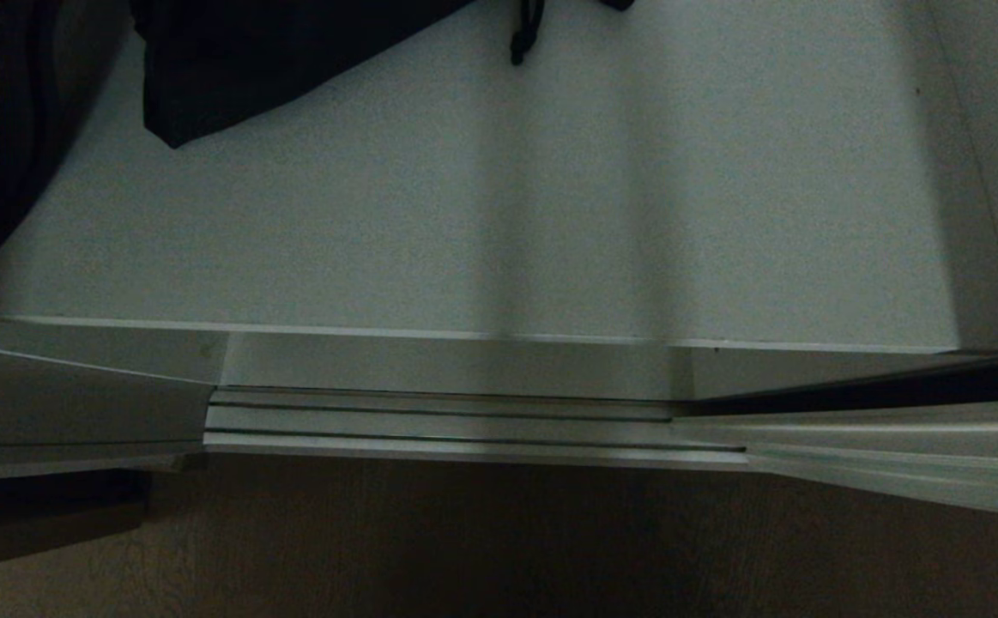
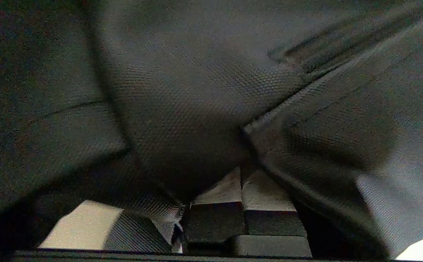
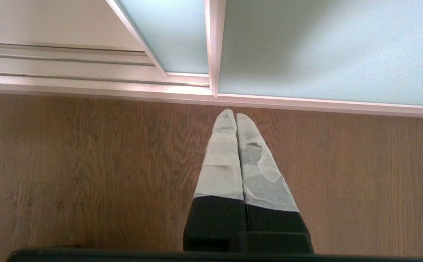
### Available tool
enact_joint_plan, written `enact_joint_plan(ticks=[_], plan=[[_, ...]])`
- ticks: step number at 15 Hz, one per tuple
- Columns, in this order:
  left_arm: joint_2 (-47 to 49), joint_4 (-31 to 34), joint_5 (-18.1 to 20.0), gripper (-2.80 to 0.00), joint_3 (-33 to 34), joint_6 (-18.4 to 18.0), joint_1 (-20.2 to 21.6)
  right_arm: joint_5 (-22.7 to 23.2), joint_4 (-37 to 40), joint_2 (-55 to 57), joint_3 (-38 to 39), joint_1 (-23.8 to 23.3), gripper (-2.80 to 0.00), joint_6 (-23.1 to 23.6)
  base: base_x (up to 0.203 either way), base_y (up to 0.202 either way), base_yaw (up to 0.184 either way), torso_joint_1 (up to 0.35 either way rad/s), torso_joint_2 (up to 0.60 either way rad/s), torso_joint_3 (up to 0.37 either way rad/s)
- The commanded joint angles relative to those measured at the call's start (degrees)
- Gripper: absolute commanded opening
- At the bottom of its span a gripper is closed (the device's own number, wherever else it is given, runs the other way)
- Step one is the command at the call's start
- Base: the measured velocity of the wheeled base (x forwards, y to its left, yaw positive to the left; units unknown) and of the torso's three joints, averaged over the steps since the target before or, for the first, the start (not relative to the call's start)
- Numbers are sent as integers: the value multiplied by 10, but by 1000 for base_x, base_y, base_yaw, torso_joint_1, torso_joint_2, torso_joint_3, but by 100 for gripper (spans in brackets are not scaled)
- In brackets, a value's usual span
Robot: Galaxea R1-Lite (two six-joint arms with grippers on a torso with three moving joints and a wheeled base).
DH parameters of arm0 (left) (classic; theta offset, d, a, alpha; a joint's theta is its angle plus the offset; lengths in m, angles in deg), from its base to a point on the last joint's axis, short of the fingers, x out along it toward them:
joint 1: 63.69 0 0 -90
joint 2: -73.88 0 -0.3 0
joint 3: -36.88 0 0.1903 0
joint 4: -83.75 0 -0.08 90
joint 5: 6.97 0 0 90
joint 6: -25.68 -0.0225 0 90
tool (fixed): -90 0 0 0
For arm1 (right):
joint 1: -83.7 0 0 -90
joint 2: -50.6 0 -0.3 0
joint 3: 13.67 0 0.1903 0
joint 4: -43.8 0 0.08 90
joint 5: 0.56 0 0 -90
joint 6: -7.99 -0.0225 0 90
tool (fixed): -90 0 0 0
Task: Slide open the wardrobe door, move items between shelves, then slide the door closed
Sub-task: Place the bag on the higher shelf
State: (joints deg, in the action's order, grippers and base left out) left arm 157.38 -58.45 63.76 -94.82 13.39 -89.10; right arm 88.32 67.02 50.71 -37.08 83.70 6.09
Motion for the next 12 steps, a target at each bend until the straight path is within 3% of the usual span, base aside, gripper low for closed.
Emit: enact_joint_plan(ticks=[1,5,7,9,12], plan=[[-5,13,4,-280,27,8,0,0,0,0,0,0,-280,-1,0,0,0,0,0,0],[-13,160,43,-280,61,8,0,0,0,0,0,0,-280,0,0,0,0,0,0,0],[-17,158,54,-280,42,12,0,0,0,0,0,0,-280,0,0,0,0,0,0,0],[-32,157,88,-280,32,14,0,0,0,0,0,0,-280,0,0,0,0,0,0,0],[-65,152,95,-280,28,26,0,0,0,0,0,0,-280,0,0,0,0,0,0,0]])
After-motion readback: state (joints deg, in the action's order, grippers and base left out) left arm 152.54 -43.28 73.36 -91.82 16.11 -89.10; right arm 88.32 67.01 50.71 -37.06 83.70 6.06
